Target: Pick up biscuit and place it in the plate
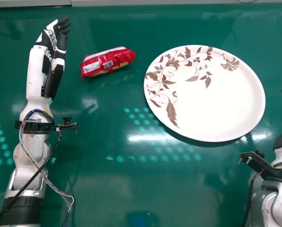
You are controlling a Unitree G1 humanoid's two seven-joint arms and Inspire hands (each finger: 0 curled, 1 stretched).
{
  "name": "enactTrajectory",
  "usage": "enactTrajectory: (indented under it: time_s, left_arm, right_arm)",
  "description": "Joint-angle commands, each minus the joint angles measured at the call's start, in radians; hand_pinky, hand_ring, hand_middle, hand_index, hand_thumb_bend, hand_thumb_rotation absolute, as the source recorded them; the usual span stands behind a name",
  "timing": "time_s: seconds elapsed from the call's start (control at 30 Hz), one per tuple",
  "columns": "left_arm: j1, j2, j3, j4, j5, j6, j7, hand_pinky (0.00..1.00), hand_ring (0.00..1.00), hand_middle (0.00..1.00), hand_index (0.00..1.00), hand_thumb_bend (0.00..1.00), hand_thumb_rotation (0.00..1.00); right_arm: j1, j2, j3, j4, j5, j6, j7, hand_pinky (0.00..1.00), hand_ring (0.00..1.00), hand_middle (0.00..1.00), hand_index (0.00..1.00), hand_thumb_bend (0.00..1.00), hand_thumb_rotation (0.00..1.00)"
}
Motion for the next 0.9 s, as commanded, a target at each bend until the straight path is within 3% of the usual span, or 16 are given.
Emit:
enactTrajectory:
  time_s: [0.0, 0.23, 0.3, 0.37, 0.47, 0.53, 0.6, 0.73, 0.8, 0.87]
  left_arm:
    - [0.018, 0.013, 0.005, -0.009, 0.006, -0.006, -0.002, 0.87, 0.89, 0.89, 0.89, 0.61, 0.37]
    - [0.014, 0.028, -0.007, -0.017, -0.020, 0.005, -0.047, 0.90, 0.90, 0.91, 0.90, 0.64, 0.37]
    - [0.002, 0.069, -0.019, -0.013, -0.039, -0.001, -0.115, 0.97, 0.96, 0.96, 0.95, 0.76, 0.36]
    - [-0.016, 0.107, -0.027, -0.004, -0.049, -0.016, -0.174, 0.94, 0.97, 0.99, 0.99, 0.93, 0.34]
    - [-0.049, 0.143, -0.039, 0.015, -0.081, -0.004, -0.252, 0.88, 0.99, 1.00, 1.00, 0.99, 0.26]
    - [-0.074, 0.174, -0.047, 0.026, -0.035, 0.011, -0.265, 0.87, 1.00, 1.00, 1.00, 1.00, 0.24]
    - [-0.102, 0.206, -0.059, 0.037, 0.046, 0.033, -0.252, 0.93, 1.00, 1.00, 1.00, 1.00, 0.27]
    - [-0.178, 0.242, -0.094, 0.104, 0.176, 0.041, -0.211, 0.95, 1.00, 1.00, 1.00, 1.00, 0.43]
    - [-0.215, 0.251, -0.111, 0.133, 0.215, 0.052, -0.201, 0.97, 1.00, 1.00, 1.00, 1.00, 0.47]
    - [-0.245, 0.260, -0.124, 0.145, 0.230, 0.073, -0.209, 0.99, 1.00, 1.00, 1.00, 1.00, 0.44]
  right_arm:
    - [0.019, 0.007, -0.005, -0.013, -0.002, 0.007, -0.002, 0.73, 0.77, 0.77, 0.70, 0.53, 0.24]
    - [0.023, 0.006, -0.007, -0.021, 0.008, 0.008, 0.003, 0.73, 0.78, 0.77, 0.70, 0.53, 0.24]
    - [0.024, 0.002, -0.008, -0.022, 0.003, 0.006, 0.005, 0.73, 0.77, 0.76, 0.69, 0.53, 0.24]
    - [0.025, 0.001, -0.006, -0.028, 0.000, 0.010, 0.005, 0.73, 0.77, 0.76, 0.69, 0.52, 0.24]
    - [0.026, 0.002, -0.008, -0.032, 0.000, 0.013, 0.004, 0.73, 0.77, 0.77, 0.69, 0.51, 0.23]
    - [0.025, 0.007, -0.010, -0.032, 0.004, 0.013, 0.001, 0.73, 0.77, 0.76, 0.68, 0.51, 0.22]
    - [0.025, 0.009, -0.010, -0.035, 0.005, 0.013, -0.001, 0.71, 0.75, 0.75, 0.67, 0.52, 0.21]
    - [0.029, 0.005, -0.013, -0.044, 0.005, 0.019, 0.001, 0.71, 0.75, 0.75, 0.67, 0.51, 0.21]
    - [0.030, 0.005, -0.015, -0.048, 0.002, 0.026, -0.003, 0.72, 0.76, 0.76, 0.68, 0.52, 0.22]
    - [0.029, 0.011, -0.017, -0.056, 0.000, 0.038, -0.013, 0.72, 0.76, 0.77, 0.68, 0.54, 0.22]
